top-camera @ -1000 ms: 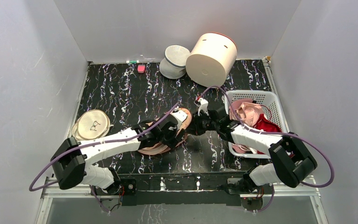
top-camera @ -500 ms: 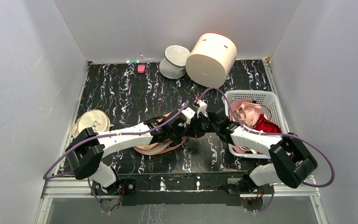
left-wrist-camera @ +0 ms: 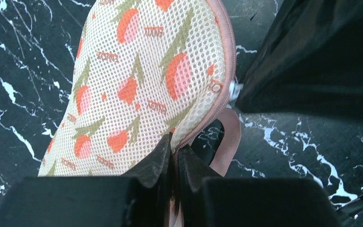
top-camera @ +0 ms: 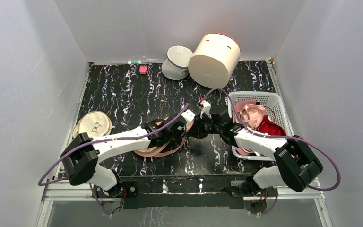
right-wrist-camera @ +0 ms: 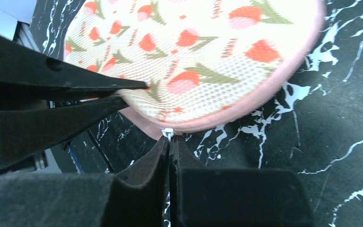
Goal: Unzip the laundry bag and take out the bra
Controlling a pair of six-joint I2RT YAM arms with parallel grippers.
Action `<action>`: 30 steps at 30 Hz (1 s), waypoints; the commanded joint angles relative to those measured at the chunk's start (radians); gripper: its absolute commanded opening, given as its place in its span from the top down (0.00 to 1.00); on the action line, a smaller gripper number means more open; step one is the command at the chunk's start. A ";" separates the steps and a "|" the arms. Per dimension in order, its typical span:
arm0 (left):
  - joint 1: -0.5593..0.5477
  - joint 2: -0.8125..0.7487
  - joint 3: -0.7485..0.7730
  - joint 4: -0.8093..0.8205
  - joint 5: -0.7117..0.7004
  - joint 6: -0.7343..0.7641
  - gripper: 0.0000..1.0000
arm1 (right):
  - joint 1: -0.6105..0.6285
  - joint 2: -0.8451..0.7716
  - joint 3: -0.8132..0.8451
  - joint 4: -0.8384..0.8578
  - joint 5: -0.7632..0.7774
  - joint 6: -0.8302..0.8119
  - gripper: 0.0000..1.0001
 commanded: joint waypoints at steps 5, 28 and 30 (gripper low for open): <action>0.006 -0.140 -0.071 -0.080 -0.066 -0.013 1.00 | -0.117 0.014 0.033 -0.053 0.051 -0.042 1.00; 0.005 -0.110 -0.009 0.023 0.179 -0.012 0.33 | -0.038 -0.036 -0.004 0.034 -0.094 -0.014 1.00; 0.005 -0.072 0.000 0.032 0.184 -0.014 0.31 | -0.036 -0.038 0.001 0.034 -0.098 -0.012 1.00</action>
